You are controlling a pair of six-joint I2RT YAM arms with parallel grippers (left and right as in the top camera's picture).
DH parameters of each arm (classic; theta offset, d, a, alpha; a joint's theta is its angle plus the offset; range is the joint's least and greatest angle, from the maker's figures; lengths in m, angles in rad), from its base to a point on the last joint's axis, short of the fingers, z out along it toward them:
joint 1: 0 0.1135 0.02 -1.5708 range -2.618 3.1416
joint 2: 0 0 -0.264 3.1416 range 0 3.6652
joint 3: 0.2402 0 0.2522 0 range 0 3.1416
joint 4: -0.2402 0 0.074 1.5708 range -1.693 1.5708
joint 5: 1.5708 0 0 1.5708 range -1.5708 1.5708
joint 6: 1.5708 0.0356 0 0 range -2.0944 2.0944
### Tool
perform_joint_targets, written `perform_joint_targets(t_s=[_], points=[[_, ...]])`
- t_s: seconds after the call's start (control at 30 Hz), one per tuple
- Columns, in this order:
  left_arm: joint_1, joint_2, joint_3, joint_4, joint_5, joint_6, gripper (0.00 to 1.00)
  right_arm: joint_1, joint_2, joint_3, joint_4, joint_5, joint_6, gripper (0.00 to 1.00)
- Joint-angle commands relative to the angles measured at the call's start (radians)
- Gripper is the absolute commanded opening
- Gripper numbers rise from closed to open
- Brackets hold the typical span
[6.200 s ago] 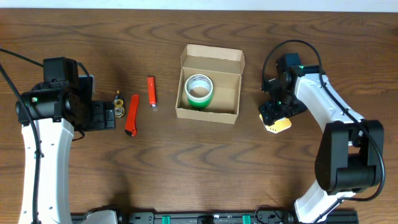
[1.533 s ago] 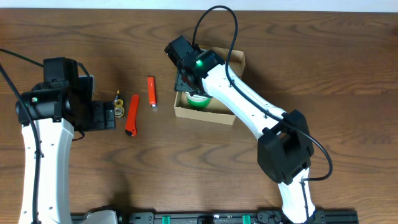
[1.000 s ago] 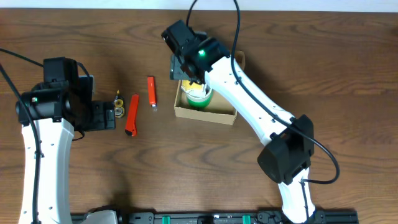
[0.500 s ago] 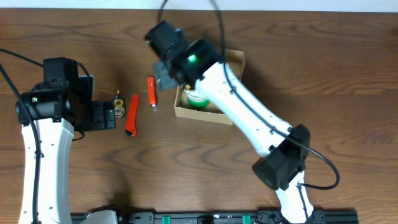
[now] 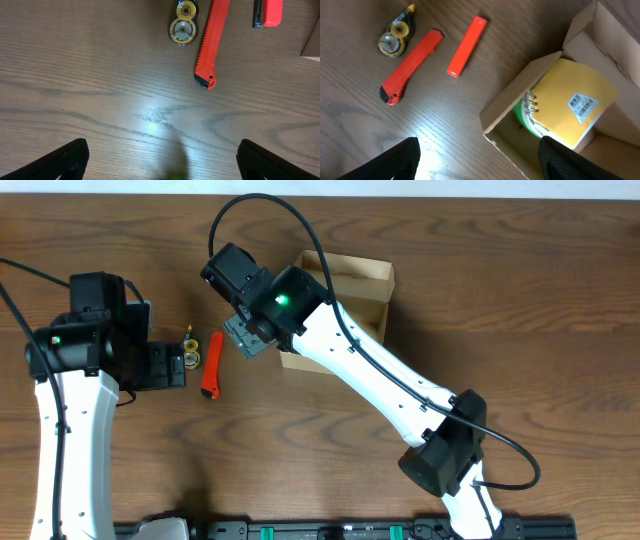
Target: Pack container
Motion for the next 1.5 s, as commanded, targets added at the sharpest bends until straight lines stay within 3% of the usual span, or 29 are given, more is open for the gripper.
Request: perform_joint_targets(t_s=[0.0,0.53,0.7,0.93,1.2,1.47], points=[[0.006,0.007,0.019,0.000,0.000,-0.011,0.95,-0.017,-0.004,0.012,-0.008,0.034,-0.024,0.78],[0.006,0.007,0.019,0.031,0.000,-0.012,0.95,-0.175,0.012,-0.019,0.038,0.059,-0.018,0.75],[0.006,0.007,0.019,0.031,0.000,-0.012,0.95,-0.195,0.051,-0.021,0.038,0.055,-0.018,0.46],[0.006,0.007,0.019,0.031,0.000,-0.012,0.95,-0.195,0.089,-0.022,0.041,0.055,0.008,0.36],[0.006,0.007,0.019,0.031,0.000,-0.012,0.95,-0.195,0.127,-0.022,0.037,0.055,0.008,0.09],[0.006,0.007,0.019,0.031,0.000,-0.012,0.95,-0.189,0.131,-0.022,0.038,0.055,0.019,0.01]])
